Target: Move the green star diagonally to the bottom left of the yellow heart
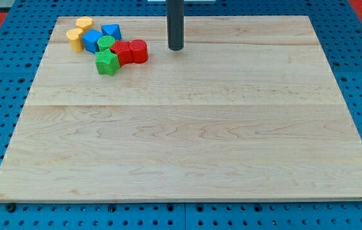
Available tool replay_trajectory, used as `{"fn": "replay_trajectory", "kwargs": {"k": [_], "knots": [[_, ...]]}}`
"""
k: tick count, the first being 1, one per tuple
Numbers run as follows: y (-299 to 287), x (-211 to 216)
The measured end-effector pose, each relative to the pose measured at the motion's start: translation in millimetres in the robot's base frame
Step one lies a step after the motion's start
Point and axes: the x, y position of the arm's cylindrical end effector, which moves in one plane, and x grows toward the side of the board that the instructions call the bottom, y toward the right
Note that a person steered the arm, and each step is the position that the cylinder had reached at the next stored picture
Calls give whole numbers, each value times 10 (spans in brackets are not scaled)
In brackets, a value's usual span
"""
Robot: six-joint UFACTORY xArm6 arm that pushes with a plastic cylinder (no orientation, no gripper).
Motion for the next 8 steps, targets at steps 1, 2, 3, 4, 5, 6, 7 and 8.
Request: {"fn": "replay_trajectory", "kwargs": {"k": [1, 2, 3, 4, 5, 6, 7, 8], "knots": [[-209, -185], [-548, -240], [-11, 57], [28, 866], [-545, 1275], [-1528, 1305], [-1747, 1274], [-1755, 1274]]}}
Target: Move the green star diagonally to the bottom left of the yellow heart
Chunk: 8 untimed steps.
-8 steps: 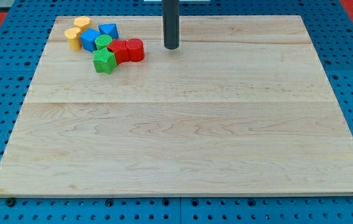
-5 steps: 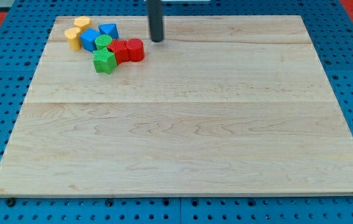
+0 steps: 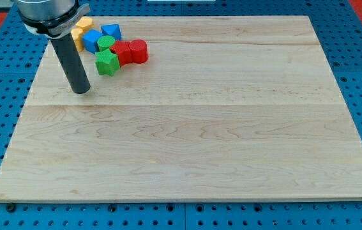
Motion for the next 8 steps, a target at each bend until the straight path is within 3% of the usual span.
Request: {"fn": "replay_trajectory", "kwargs": {"k": [6, 7, 8], "knots": [[-233, 0], [-188, 8], [249, 100]]}}
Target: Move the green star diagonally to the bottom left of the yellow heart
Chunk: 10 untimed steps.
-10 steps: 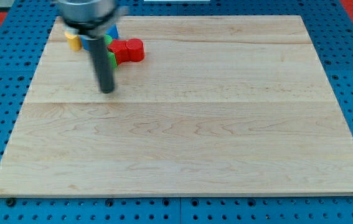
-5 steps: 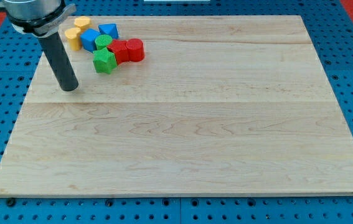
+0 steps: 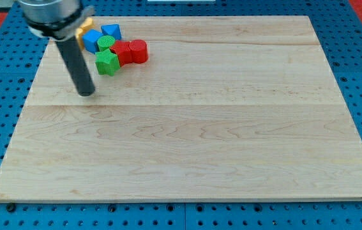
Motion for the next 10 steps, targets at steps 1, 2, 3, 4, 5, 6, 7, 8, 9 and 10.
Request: {"fn": "replay_trajectory", "kwargs": {"k": [1, 2, 3, 4, 5, 6, 7, 8, 9, 10], "knots": [[327, 107], [1031, 108], [1240, -139], [928, -411], [316, -683], [-190, -797], [-592, -797], [-640, -795], [-641, -720], [-789, -565]]}}
